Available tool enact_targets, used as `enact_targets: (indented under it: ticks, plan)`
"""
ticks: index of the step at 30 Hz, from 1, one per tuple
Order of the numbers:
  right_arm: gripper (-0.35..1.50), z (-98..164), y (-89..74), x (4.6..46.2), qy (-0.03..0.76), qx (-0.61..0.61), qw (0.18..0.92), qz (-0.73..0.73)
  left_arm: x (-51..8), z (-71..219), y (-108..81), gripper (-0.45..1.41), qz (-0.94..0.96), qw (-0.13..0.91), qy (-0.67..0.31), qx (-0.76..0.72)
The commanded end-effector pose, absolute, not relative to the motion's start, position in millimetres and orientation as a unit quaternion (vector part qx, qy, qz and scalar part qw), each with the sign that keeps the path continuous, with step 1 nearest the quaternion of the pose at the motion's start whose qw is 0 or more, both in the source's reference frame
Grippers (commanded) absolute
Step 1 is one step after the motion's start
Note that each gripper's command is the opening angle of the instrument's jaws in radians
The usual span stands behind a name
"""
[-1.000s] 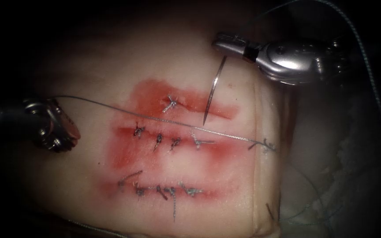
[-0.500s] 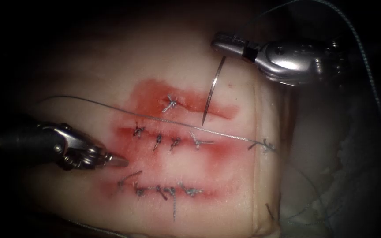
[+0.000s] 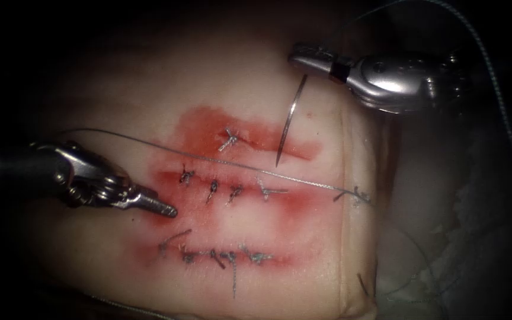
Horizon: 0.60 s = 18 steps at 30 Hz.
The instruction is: Wound Closure
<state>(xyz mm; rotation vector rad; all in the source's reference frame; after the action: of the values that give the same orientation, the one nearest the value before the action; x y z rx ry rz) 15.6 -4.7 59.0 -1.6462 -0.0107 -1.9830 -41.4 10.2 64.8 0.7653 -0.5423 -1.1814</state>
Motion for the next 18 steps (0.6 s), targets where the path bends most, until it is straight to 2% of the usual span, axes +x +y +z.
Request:
enact_targets:
  ticks: [1, 11, 15, 18]
  plan:
    - [-0.35, 59.6, -4.8, 16.5, -0.005, -0.615, 0.277, -0.738, -42.0, 65.5, 10.8, 0.79, -0.540, 0.725, -0.251, 0.346]
    - [-0.35, 59.7, -5.0, 16.8, -0.006, -0.615, 0.277, -0.738, -41.2, 68.6, 11.3, 0.71, -0.552, 0.724, -0.234, 0.342]
    - [-0.35, 59.5, -5.2, 16.9, -0.006, -0.615, 0.277, -0.738, -41.2, 68.6, 11.3, 0.61, -0.539, 0.707, -0.227, 0.397]
    - [-0.35, 59.4, -5.1, 16.9, -0.005, -0.615, 0.277, -0.738, -41.2, 68.7, 11.4, 0.61, -0.536, 0.700, -0.229, 0.413]
